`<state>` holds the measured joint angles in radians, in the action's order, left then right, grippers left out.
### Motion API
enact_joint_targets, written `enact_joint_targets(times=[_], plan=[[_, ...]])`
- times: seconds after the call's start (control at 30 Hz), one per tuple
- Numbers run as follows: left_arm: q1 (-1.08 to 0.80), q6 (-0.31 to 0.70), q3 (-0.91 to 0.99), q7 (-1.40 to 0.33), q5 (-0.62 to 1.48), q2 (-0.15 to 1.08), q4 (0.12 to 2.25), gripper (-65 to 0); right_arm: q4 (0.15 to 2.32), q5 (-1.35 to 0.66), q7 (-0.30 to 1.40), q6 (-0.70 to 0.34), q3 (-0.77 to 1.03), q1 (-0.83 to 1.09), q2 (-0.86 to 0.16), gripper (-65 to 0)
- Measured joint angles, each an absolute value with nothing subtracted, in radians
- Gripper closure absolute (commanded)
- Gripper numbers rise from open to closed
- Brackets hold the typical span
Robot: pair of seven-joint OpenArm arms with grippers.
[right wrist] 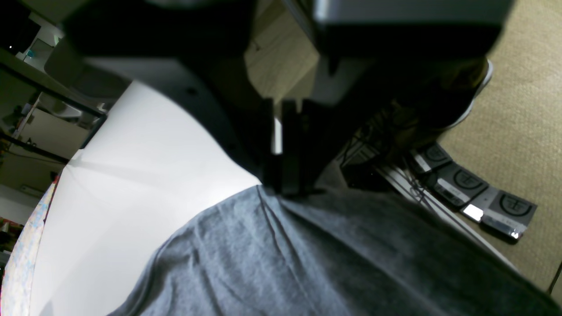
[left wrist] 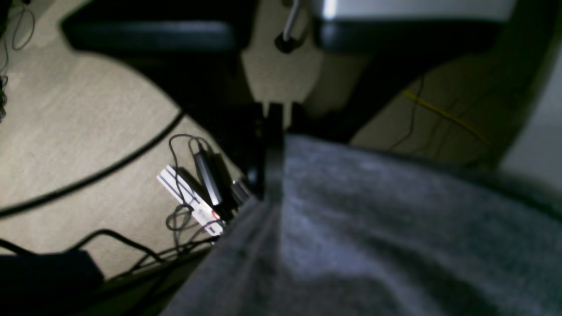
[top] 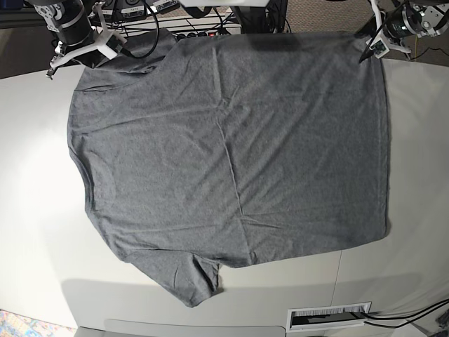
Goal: Fold the T-shirt properly
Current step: 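Release the shoulders and regrasp the collar-edge corners with both grippers, then lift the collar edge and carry it toward the hem with both grippers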
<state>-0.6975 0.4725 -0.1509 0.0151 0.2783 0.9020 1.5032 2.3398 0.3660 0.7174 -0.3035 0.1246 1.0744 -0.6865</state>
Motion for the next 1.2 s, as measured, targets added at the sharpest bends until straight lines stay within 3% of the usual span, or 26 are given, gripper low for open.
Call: enact_joint_targets(times=[0.2,0.57,0.77,0.87,1.2], plan=[[-0.787,0.494,-0.124,0.000,0.228,0.965,1.620,0.0,2.340,0.386,0.718,-0.304,0.125,1.074,-0.686,0.0],[-0.948,0.498,0.159,-0.001,0.186,0.976,1.813,0.0,2.339,0.392,0.715,-0.305,0.124,1.036,-0.686,0.0],[-0.992,0.499,0.280,-0.001,0.185,0.977,1.873,0.0,2.340,0.395,0.714,-0.298,0.125,1.025,-0.686,0.0],[-0.999,0.503,0.318,-0.001,0.185,0.978,1.902,0.0,2.340,0.435,0.714,-0.245,0.124,1.024,-0.686,0.0],[-0.984,0.483,0.365,0.000,0.187,0.978,1.959,0.0,2.340,0.453,0.714,-0.203,0.124,0.925,-0.683,0.0]])
